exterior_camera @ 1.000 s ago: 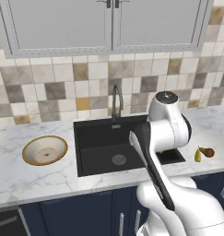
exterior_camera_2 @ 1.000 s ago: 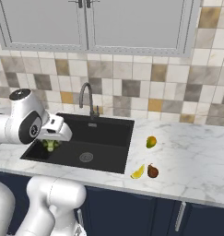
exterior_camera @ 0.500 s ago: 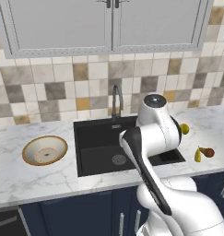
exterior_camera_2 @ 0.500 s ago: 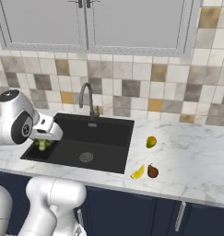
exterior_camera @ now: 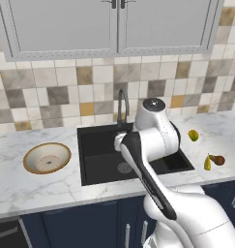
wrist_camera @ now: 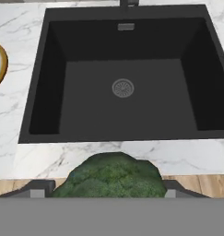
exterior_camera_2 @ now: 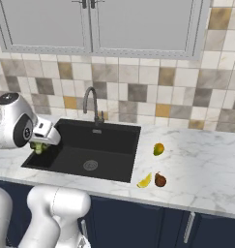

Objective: There is a mixed pile of frozen fruits and vegetables on the counter. Locate all the frozen vegetables and place the items in a bowl on the counter. Take all the frozen fruits and defrost them in a running sink.

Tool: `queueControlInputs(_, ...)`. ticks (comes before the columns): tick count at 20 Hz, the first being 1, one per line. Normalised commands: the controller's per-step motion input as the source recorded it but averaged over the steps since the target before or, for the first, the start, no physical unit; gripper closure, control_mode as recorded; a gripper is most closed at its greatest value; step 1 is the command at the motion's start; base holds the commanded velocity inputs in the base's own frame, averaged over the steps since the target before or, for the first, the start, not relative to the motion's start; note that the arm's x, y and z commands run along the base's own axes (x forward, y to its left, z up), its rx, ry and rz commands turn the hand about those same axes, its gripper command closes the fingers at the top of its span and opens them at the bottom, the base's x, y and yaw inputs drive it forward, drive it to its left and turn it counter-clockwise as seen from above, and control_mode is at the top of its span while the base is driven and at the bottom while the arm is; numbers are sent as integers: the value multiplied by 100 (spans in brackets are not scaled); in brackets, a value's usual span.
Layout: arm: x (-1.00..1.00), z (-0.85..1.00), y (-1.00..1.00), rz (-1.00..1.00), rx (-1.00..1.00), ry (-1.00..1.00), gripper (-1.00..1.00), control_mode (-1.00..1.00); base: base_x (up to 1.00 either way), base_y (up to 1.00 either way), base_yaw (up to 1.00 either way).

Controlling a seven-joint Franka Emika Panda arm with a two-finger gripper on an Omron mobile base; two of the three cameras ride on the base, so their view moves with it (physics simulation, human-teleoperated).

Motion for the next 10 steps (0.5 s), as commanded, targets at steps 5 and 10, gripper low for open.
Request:
queueControlInputs(5, 14, 0, 29, 0, 3, 0, 100, -100, 0, 0, 0)
queueControlInputs(10, 9, 0, 53, 0, 0, 0, 100, -100, 0, 0, 0)
